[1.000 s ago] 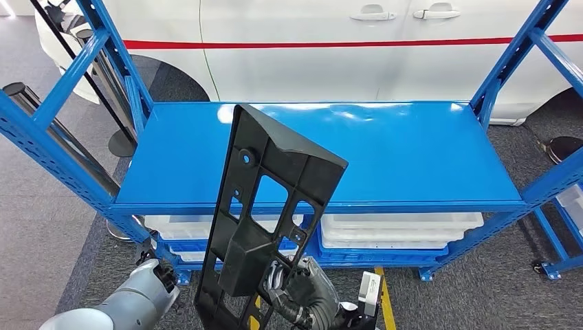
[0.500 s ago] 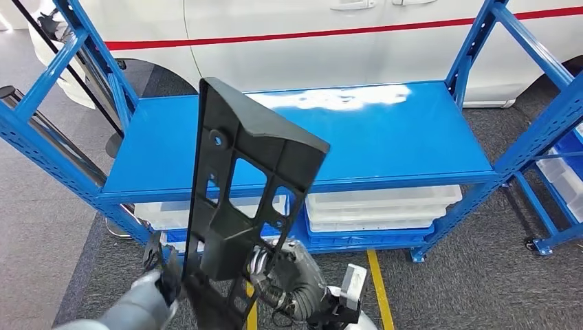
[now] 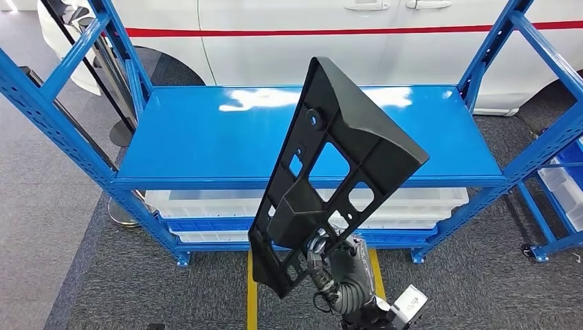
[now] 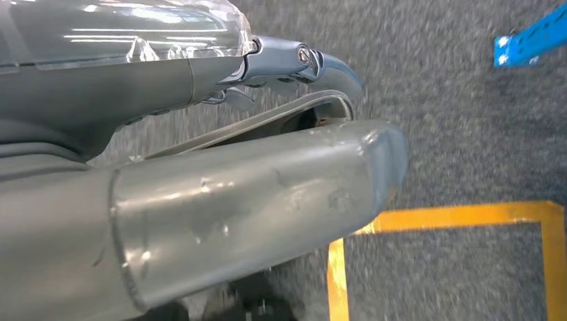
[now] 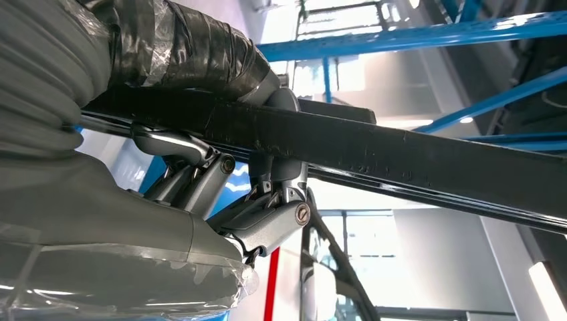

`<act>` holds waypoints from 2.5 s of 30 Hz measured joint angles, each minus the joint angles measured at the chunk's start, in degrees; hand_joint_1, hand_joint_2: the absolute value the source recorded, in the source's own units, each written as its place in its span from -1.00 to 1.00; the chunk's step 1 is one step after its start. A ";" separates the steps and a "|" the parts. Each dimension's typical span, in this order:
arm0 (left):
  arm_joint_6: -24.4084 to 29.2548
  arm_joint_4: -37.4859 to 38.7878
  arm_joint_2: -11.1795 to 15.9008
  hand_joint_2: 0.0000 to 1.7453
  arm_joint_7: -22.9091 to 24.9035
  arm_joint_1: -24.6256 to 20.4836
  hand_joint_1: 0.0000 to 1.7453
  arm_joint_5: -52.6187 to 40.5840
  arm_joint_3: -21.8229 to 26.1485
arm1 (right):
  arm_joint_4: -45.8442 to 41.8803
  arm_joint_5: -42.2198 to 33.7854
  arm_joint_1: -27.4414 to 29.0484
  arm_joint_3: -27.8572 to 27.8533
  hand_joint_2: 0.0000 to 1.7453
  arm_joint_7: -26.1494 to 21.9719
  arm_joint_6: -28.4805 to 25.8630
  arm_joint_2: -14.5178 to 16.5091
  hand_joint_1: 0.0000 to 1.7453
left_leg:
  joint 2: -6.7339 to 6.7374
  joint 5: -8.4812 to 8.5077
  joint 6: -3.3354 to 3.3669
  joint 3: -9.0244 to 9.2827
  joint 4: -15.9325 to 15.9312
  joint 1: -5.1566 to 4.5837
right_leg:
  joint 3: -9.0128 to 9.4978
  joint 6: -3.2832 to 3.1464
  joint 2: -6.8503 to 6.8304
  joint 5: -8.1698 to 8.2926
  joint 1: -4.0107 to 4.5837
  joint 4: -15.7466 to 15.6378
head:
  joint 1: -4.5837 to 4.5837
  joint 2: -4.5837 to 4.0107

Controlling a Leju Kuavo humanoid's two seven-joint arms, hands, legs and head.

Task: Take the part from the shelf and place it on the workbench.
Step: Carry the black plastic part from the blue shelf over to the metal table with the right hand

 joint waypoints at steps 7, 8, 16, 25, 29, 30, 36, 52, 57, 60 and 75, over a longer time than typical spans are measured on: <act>0.31 -0.21 0.25 -1.00 -0.57 -0.18 -1.00 -1.90 -2.05 | -0.73 1.69 0.97 -0.88 1.00 -0.34 -3.04 0.02 1.00 | -0.07 0.19 -0.96 -1.26 1.48 -0.06 | 6.20 0.23 0.02 4.13 -0.72 -8.57 | -0.02 0.00; 0.37 -0.21 0.25 -1.00 -0.70 -0.22 -1.00 -1.98 -2.13 | -0.93 1.78 1.35 -1.13 1.00 -0.47 -3.31 0.03 1.00 | -0.09 0.19 -1.32 -1.38 1.66 -0.14 | 6.68 -0.08 0.09 4.26 -0.59 -9.74 | -0.02 0.00; -1.96 -0.22 0.35 -1.00 -1.19 0.23 -1.00 -0.27 -1.94 | -1.75 -0.51 5.43 -4.58 1.00 -1.64 -3.42 0.42 1.00 | -0.15 -7.78 -3.49 -6.61 14.15 0.29 | 5.63 -2.64 -0.09 5.70 -0.42 -10.24 | -0.03 0.00; -3.46 -0.22 1.14 -1.00 -0.02 1.08 -1.00 0.99 -0.34 | -1.75 -1.90 8.37 -7.78 1.00 -1.99 -1.97 0.75 1.00 | -0.36 -2.48 -1.35 2.10 1.12 -0.63 | 4.51 -1.43 -0.04 6.76 0.07 -9.86 | -0.03 -0.01; -3.54 -0.21 1.20 -1.00 0.49 1.16 -1.00 1.03 0.07 | -1.73 -2.05 8.70 -8.45 1.00 -2.04 -1.42 0.89 1.00 | -0.01 -0.33 -0.14 1.32 -0.44 -0.04 | 3.19 0.03 0.07 3.22 -0.07 -6.73 | 0.00 0.01; -3.59 -0.21 1.21 -1.00 0.82 1.15 -1.00 1.08 0.23 | -1.68 -2.21 8.80 -8.60 1.00 -2.05 -1.15 0.89 1.00 | 0.08 0.04 0.03 0.77 -0.46 -0.11 | 2.20 0.27 0.11 0.68 -0.17 -3.75 | 0.00 0.00; -4.30 -0.20 1.20 -1.00 4.90 1.89 -1.00 1.33 1.74 | -0.47 -3.81 9.75 -9.22 1.00 -2.16 1.74 0.87 1.00 | 1.46 1.63 -0.36 -3.08 0.99 -0.05 | 5.88 1.28 -0.96 0.64 -0.81 -2.00 | -0.01 -0.01; -4.63 -0.19 1.51 -1.00 8.57 2.62 -1.00 0.50 5.84 | 0.58 -3.04 13.05 -11.30 1.00 -2.69 6.17 3.56 1.00 | -2.42 -3.03 -1.61 -1.10 6.91 -0.10 | 7.01 -3.31 3.24 4.56 0.62 -10.68 | 0.01 0.00; -4.68 -0.16 1.76 -1.00 8.37 2.78 -1.00 0.51 6.70 | 0.59 -2.88 13.79 -12.10 1.00 -3.08 6.62 3.98 1.00 | -4.29 -1.35 -0.13 2.73 -0.70 -0.55 | 6.21 -1.62 5.69 5.56 -0.48 -10.91 | -0.01 0.00; -4.71 -0.15 1.64 -1.00 8.66 2.81 -1.00 0.39 6.87 | 0.56 -3.00 14.26 -12.83 1.00 -3.46 7.03 4.02 1.00 | -1.84 -0.47 0.02 3.71 -3.05 -0.06 | 4.02 -0.86 2.23 2.68 -0.39 -6.71 | 0.09 0.00; -2.27 1.26 -0.63 -1.00 10.92 3.23 -1.00 -1.65 7.22 | 0.39 -2.56 17.96 -16.51 1.00 -5.91 7.10 4.71 1.00 | 1.73 -6.48 -3.82 1.36 4.59 0.91 | 4.65 -1.91 -0.15 5.50 -1.20 -9.45 | 0.04 0.01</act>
